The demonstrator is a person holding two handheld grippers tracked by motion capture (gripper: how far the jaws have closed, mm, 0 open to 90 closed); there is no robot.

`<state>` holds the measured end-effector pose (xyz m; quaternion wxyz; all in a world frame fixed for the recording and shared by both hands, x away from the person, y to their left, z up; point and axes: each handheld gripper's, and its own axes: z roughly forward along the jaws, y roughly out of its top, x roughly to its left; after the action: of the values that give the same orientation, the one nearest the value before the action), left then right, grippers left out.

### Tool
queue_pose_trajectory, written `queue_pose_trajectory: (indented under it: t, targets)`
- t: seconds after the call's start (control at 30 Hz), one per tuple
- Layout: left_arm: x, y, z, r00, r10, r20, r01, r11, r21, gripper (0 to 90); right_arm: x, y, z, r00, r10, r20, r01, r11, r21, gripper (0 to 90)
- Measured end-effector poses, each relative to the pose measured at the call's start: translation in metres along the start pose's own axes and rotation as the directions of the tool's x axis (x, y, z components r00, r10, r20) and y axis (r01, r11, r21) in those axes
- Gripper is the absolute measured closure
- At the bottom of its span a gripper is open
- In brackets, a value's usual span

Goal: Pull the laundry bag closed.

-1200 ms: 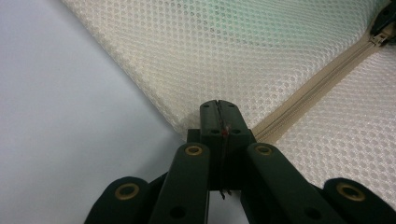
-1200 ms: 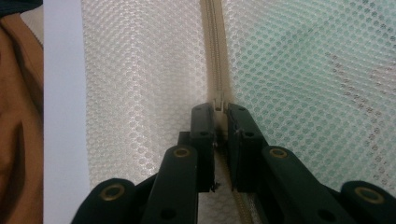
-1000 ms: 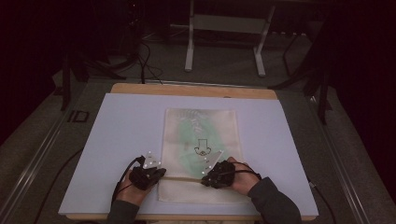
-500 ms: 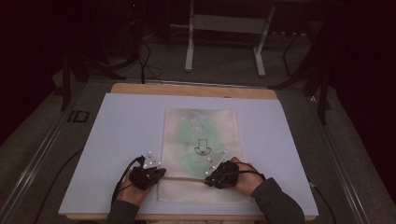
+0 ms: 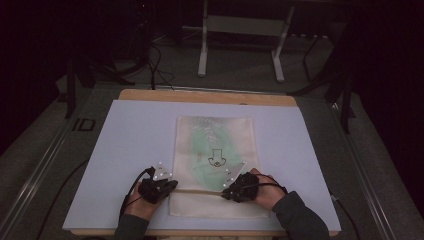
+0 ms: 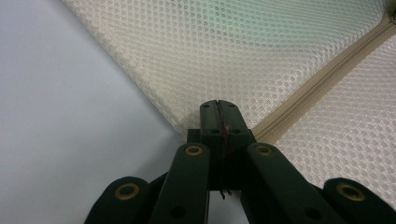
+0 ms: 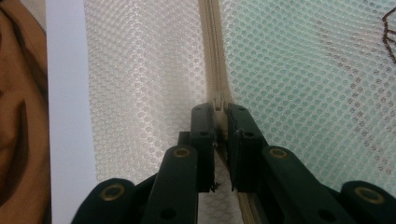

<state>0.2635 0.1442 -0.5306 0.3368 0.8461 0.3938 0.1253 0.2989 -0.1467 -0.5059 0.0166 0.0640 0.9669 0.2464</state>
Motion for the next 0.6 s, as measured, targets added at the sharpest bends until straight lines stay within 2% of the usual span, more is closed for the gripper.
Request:
queue_pose_trajectory:
  t: [0.6]
  targets:
    - [-0.0002,0.0000,0.0000,1.0000,0.001,-0.001,-0.001,1.0000,0.000,89.4,0.0002,-0.0072,-0.0066,1.0000,0.006,0.006,-0.006,1.000,-0.002,82.5]
